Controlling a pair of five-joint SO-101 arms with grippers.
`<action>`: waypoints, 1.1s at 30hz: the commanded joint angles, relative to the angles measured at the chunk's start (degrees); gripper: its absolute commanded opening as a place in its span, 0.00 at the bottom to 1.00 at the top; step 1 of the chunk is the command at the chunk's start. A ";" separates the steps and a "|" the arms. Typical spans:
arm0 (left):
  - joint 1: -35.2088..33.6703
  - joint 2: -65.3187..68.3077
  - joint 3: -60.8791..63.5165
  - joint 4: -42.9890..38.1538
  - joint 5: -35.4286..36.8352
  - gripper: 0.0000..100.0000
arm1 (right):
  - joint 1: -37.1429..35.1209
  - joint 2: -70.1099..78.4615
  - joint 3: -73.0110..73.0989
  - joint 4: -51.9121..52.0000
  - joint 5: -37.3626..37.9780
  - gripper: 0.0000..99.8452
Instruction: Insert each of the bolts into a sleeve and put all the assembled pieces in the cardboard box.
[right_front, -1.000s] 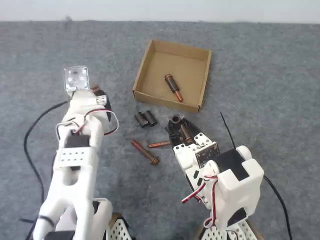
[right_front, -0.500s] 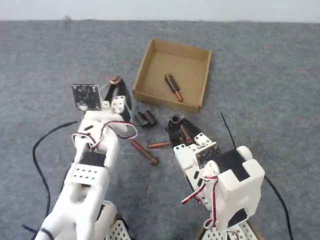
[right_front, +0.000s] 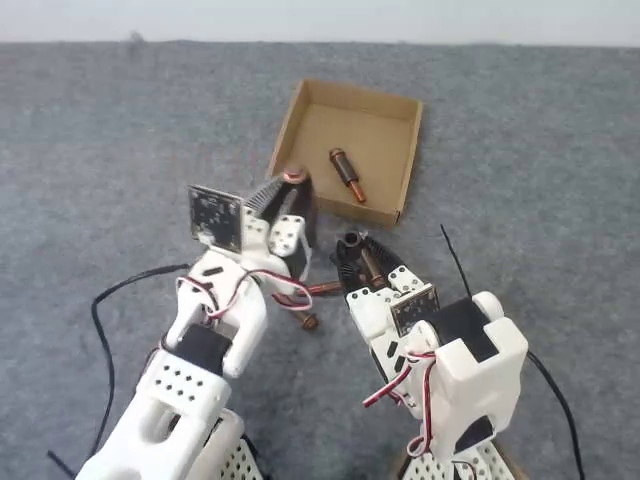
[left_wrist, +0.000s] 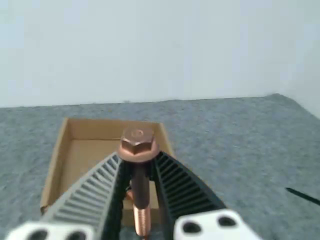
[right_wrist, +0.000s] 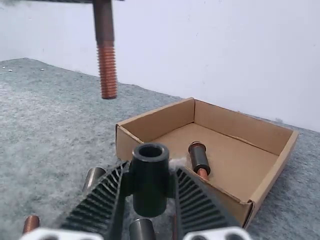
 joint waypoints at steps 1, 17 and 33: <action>2.81 -2.37 -1.19 -0.35 0.88 0.01 | 0.04 -1.80 1.41 -1.10 0.70 0.01; 5.01 20.48 -12.35 -9.14 0.97 0.01 | 0.04 -1.89 1.41 -1.10 0.79 0.01; 5.27 21.89 -12.26 -10.64 0.88 0.01 | -0.04 -1.89 1.41 -1.10 0.79 0.01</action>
